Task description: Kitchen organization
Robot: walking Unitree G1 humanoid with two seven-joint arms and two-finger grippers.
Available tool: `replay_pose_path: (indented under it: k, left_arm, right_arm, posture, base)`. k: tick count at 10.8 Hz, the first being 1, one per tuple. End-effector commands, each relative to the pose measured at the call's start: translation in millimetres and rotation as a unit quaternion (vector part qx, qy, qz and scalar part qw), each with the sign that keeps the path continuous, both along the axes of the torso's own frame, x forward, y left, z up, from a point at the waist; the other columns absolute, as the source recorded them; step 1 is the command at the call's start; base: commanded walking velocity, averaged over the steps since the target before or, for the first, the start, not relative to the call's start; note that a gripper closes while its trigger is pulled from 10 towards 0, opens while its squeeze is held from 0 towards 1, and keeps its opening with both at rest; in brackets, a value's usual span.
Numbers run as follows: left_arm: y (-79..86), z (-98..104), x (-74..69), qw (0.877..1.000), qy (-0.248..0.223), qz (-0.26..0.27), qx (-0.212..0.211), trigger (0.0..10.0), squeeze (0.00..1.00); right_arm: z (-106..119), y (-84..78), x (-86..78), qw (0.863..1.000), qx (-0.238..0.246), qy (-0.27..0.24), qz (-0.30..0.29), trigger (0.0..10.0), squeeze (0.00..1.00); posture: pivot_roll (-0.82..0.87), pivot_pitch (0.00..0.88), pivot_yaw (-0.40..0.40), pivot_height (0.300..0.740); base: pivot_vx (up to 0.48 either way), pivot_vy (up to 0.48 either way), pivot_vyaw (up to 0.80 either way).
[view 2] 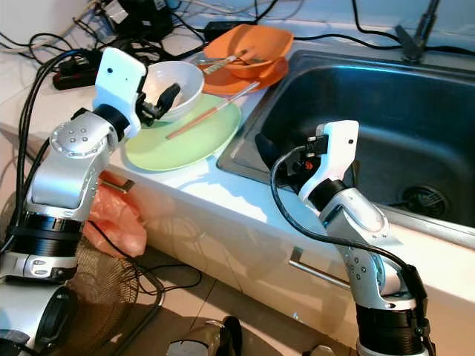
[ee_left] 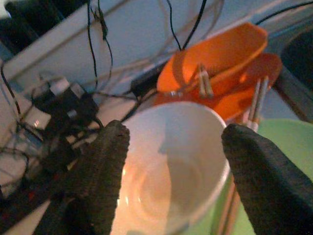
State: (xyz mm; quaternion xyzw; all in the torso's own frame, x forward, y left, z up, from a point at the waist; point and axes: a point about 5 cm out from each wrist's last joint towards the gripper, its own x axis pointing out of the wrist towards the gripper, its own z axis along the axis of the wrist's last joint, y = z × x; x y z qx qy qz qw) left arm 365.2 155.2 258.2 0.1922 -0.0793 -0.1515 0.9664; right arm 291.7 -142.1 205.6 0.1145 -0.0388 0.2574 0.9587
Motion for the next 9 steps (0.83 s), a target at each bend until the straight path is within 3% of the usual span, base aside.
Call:
replay_pose_path:
  k: [1, 2, 4, 9]
  left_arm:
    - [5.6, -6.4, -2.7, 1.0, 0.021, 0.01, -0.004, 10.0, 1.0]
    - [6.0, -11.8, -2.5, 0.999, 0.039, 0.009, 0.007, 10.0, 1.0]
    - [12.7, -17.7, 4.6, 0.996, 0.073, 0.002, 0.053, 10.0, 0.0]
    - [28.6, -15.0, 14.1, 0.988, 0.104, -0.014, 0.114, 10.0, 0.0]
  right_arm:
    - [4.2, 3.4, 0.8, 1.0, 0.001, -0.012, 0.007, 10.0, 0.0]
    - [4.5, 2.8, 1.0, 1.0, 0.0, -0.012, 0.007, 10.0, 0.0]
    - [5.8, 3.6, 1.7, 1.0, 0.0, -0.015, 0.009, 10.0, 0.0]
    - [5.9, 4.0, 2.9, 1.0, -0.001, -0.017, 0.009, 10.0, 0.0]
  posture:
    - [0.09, 0.094, 0.157, 0.74]
    - [0.09, 0.093, 0.155, 0.74]
    - [0.09, 0.09, 0.156, 0.74]
    - [0.09, 0.084, 0.152, 0.74]
  base:
    - [0.0, 0.0, 0.0]
    - [0.0, 0.0, 0.0]
    - [0.0, 0.0, 0.0]
    - [0.0, 0.0, 0.0]
